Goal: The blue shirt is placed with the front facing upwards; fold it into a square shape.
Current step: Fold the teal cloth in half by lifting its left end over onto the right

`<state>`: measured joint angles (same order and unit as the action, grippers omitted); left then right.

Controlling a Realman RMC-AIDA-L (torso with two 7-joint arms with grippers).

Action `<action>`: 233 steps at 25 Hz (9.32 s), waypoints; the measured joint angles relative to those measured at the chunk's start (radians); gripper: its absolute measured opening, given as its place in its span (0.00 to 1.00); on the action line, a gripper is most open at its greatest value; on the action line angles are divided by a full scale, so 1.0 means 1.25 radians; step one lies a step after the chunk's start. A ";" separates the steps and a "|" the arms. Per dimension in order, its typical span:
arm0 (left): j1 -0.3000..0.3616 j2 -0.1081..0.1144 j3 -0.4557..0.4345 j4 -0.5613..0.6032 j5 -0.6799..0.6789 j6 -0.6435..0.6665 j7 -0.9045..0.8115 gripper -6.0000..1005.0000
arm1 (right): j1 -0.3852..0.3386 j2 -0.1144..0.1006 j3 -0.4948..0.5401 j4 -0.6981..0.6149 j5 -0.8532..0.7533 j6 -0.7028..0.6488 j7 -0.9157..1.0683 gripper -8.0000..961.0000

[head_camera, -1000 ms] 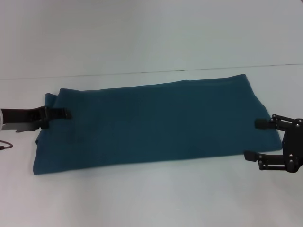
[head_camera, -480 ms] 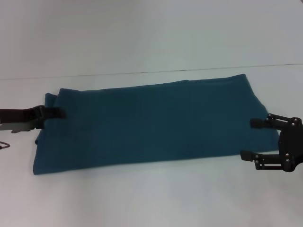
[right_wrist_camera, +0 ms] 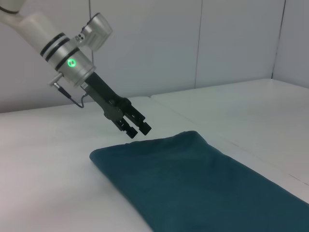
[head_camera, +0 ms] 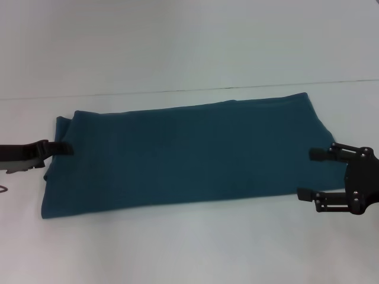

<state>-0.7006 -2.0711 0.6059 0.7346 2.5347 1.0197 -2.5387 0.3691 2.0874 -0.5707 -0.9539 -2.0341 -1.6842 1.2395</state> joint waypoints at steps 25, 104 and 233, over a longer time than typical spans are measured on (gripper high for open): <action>0.007 -0.007 0.007 -0.045 0.002 -0.090 0.007 0.84 | 0.006 0.000 0.000 0.014 0.000 0.000 0.001 0.95; -0.006 -0.013 0.043 -0.058 0.002 -0.078 0.021 0.05 | 0.031 0.001 -0.010 0.045 -0.002 0.105 0.012 0.95; -0.192 -0.084 0.561 0.049 -0.236 -0.208 -0.139 0.05 | -0.066 -0.028 0.031 0.057 -0.013 -0.120 -0.073 0.95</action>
<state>-0.9402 -2.1755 1.3072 0.7962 2.2392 0.7601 -2.7130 0.2864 2.0528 -0.5324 -0.8826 -2.0499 -1.8348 1.1479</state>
